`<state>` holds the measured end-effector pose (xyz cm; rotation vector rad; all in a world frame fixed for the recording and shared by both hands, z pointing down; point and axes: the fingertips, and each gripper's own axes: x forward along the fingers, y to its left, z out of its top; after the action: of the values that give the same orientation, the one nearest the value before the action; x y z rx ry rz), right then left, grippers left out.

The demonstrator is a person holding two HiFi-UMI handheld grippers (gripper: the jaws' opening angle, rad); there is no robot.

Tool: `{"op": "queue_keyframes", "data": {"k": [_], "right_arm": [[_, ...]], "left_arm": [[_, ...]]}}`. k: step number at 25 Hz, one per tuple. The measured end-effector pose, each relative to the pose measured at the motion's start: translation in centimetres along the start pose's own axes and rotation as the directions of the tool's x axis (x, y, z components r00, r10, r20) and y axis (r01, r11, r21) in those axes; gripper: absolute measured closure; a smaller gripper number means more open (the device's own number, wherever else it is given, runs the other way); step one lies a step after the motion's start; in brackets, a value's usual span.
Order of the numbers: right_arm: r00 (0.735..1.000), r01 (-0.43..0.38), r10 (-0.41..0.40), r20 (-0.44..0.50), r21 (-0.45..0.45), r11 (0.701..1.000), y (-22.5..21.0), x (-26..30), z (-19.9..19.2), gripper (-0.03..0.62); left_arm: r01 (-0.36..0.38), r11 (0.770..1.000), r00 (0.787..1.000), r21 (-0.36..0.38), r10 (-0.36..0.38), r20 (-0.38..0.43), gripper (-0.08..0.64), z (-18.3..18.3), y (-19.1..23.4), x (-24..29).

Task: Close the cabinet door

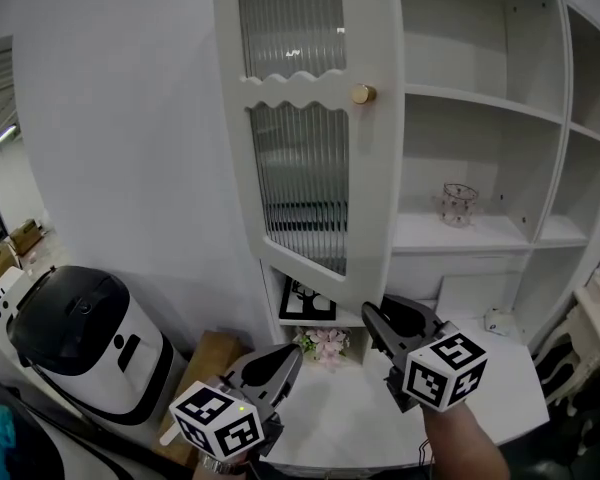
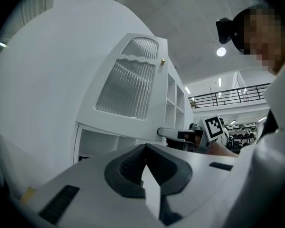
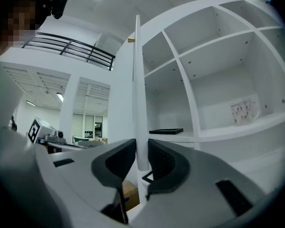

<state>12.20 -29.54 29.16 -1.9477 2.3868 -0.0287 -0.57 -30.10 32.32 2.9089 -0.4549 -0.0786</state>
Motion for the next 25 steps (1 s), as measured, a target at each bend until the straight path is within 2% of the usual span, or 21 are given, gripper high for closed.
{"op": "queue_keyframes", "data": {"k": [7,18,21,25], "right_arm": [[0.998,-0.055,0.055,0.012,0.03,0.998,-2.3,0.9,0.0,0.516],[0.995,-0.097,0.096,0.019,0.05,0.994,-5.3,2.0,0.1,0.511],[0.996,-0.092,0.091,0.015,0.043,0.995,-6.0,2.4,0.1,0.506],[0.999,-0.045,0.045,0.005,-0.015,0.999,-8.2,2.9,0.1,0.492]], "left_arm": [[-0.017,1.0,1.0,0.001,0.017,-0.004,0.554,-0.3,0.1,2.6],[-0.059,0.998,0.998,-0.007,0.059,0.001,0.554,-1.1,0.4,5.1],[-0.069,0.998,0.998,-0.009,0.069,0.004,0.554,-1.2,0.4,5.6],[-0.083,0.997,0.997,-0.007,0.083,0.005,0.554,-1.1,0.4,7.2]]}}
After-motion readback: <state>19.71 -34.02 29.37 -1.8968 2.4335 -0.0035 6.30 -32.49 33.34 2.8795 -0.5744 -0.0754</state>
